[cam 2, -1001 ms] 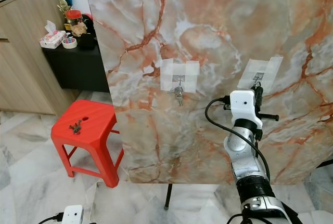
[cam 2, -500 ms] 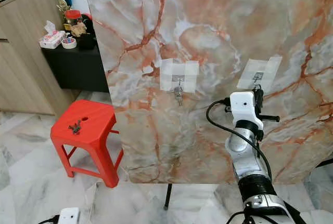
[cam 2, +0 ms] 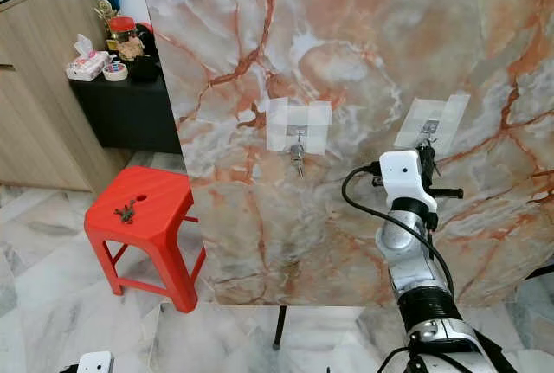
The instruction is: Hang keys on a hook
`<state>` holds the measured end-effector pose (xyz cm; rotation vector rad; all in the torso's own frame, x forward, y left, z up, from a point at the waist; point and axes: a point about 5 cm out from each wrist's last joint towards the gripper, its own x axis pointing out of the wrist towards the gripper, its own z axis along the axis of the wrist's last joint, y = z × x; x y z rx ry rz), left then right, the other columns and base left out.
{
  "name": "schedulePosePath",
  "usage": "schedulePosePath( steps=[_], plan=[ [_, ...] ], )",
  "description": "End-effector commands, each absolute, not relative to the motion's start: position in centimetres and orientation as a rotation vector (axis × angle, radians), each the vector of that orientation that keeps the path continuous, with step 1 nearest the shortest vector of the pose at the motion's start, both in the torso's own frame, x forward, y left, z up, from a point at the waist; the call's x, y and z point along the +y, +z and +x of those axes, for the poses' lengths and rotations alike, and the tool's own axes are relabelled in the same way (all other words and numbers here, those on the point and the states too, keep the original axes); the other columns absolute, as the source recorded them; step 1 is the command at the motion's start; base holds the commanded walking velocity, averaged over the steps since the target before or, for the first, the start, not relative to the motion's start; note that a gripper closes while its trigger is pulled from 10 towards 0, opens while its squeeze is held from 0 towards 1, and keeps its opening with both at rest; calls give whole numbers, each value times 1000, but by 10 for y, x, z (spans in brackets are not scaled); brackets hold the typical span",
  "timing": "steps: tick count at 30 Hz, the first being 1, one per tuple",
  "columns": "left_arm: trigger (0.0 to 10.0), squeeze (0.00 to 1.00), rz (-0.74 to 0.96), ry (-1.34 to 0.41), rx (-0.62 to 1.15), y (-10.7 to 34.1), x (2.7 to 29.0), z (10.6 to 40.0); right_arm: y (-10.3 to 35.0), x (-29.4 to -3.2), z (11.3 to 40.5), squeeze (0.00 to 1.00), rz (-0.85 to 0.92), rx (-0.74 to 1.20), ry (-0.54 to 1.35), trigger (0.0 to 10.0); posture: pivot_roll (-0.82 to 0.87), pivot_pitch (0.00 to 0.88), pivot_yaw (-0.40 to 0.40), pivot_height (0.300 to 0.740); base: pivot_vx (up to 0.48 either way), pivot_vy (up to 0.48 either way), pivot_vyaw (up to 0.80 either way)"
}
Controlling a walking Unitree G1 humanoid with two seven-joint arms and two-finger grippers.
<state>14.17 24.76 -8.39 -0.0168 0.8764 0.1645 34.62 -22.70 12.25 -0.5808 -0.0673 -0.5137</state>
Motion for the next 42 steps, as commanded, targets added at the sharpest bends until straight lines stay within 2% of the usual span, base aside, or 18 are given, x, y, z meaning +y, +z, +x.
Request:
schedulePosePath(
  steps=[1,10,20,35,42],
  plan=[
    [10000,0,-35,165,903,-87,242,141,131,-230,349,0,-603,-89,-524,10000,57,0,-51,713,0,0,0],
    [10000,0,-37,147,910,-89,226,149,115,-226,337,0,-598,-59,-514,10000,57,0,-53,713,0,0,0],
    [10000,0,-38,143,912,-89,223,149,111,-222,327,0,-602,-66,-544,10000,54,0,-52,713,0,0,0],
    [10000,0,-37,166,919,-91,242,127,134,-222,338,0,-643,-148,-590,10000,55,0,-52,713,0,0,0],
    [10000,0,-36,170,914,-88,247,132,142,-224,344,0,-646,-160,-598,10000,55,0,-49,713,0,0,0]
  ],
)
